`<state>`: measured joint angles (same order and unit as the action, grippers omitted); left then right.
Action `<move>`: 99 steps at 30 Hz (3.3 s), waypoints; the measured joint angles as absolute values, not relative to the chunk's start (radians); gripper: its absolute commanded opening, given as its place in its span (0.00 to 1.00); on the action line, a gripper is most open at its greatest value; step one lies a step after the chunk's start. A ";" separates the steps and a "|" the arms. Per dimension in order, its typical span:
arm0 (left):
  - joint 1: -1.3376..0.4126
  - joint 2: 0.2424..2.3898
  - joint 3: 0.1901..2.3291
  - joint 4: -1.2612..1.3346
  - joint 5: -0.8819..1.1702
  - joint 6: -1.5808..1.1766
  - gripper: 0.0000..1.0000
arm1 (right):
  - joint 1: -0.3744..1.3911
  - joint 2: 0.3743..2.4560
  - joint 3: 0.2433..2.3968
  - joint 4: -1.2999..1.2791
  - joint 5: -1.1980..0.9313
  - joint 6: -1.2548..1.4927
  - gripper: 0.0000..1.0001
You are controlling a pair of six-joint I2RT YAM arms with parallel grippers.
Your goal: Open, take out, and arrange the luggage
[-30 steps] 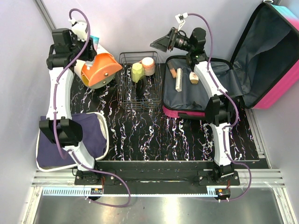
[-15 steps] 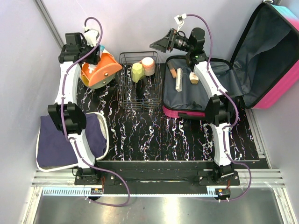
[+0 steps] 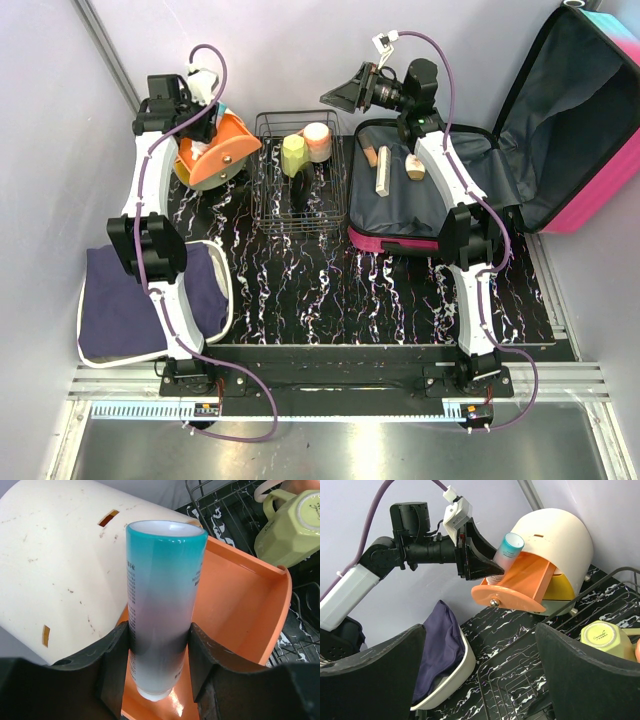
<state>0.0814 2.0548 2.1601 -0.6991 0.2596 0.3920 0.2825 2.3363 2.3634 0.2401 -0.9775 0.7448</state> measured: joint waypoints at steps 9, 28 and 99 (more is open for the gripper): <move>0.079 2.058 2.160 -0.702 0.255 0.414 0.47 | 0.282 2.336 2.397 0.233 -0.977 0.741 1.00; 0.077 2.049 2.185 -0.715 0.233 0.373 0.76 | 0.282 2.337 2.430 0.218 -0.978 0.739 1.00; 0.232 1.815 1.690 -0.478 0.302 -0.102 0.71 | 0.282 2.279 2.265 0.173 -0.958 0.621 1.00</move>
<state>0.2317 1.8149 1.6901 -0.4778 0.3016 -0.1024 0.2825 2.2787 2.2650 0.1730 -0.9585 0.6209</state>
